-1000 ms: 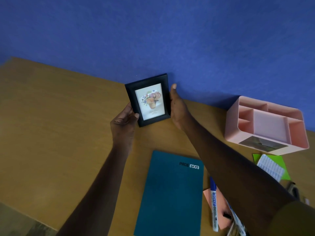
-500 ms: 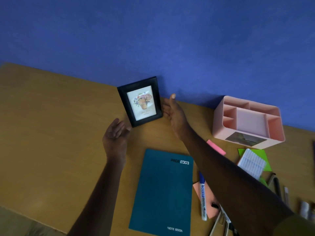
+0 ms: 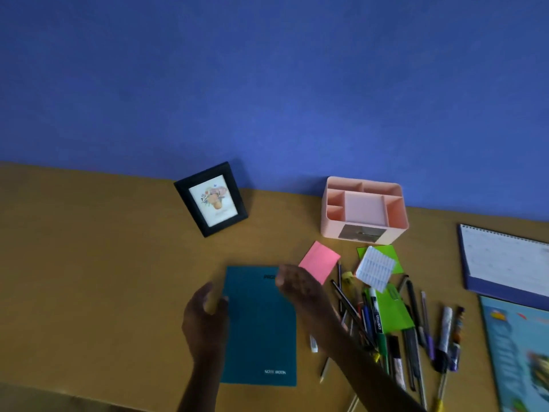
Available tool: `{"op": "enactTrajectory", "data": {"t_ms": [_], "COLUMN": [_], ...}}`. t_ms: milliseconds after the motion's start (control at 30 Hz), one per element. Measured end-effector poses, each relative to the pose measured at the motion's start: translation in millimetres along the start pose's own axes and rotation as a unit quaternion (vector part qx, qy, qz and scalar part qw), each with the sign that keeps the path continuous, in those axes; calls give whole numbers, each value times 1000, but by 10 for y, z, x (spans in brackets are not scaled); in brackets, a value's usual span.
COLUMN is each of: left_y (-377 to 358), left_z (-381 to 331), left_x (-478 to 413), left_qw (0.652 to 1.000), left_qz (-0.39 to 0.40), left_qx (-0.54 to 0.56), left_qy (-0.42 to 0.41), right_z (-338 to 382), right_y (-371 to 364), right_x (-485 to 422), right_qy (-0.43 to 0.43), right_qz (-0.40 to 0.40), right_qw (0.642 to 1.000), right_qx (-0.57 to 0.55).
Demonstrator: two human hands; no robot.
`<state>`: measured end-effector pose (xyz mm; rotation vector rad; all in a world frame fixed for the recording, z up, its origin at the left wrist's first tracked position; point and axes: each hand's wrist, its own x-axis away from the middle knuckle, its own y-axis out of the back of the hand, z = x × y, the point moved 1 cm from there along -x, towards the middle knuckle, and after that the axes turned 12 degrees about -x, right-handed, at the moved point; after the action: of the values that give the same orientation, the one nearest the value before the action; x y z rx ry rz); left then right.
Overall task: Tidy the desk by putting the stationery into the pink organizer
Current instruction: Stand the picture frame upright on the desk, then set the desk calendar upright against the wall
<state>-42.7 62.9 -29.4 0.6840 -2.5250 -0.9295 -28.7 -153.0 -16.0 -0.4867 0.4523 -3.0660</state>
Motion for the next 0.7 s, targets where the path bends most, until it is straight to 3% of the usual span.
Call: {"op": "enactTrajectory", "data": {"t_ms": [133, 267, 367, 467, 700], "left_y": [123, 29, -244, -560, -1416], "left_z": [187, 193, -12, -402, -1397], "left_x": [445, 929, 1269, 1634, 2417], "left_qw": [994, 992, 984, 965, 915], "left_qz": [44, 80, 169, 242, 363], "left_qx": [-96, -68, -10, 18, 15], "left_qy": [-28, -72, -60, -102, -173], "right_z": [-325, -506, -454, -277, 266], "right_y": [122, 376, 727, 1150, 2659], "right_x": [651, 1099, 1327, 1537, 1894], "right_qy": [-65, -87, -76, -53, 23], "right_qz": [-25, -40, -87, -130, -307], "right_qw": [996, 993, 991, 987, 948], "right_qx": [56, 70, 74, 76, 85]}}
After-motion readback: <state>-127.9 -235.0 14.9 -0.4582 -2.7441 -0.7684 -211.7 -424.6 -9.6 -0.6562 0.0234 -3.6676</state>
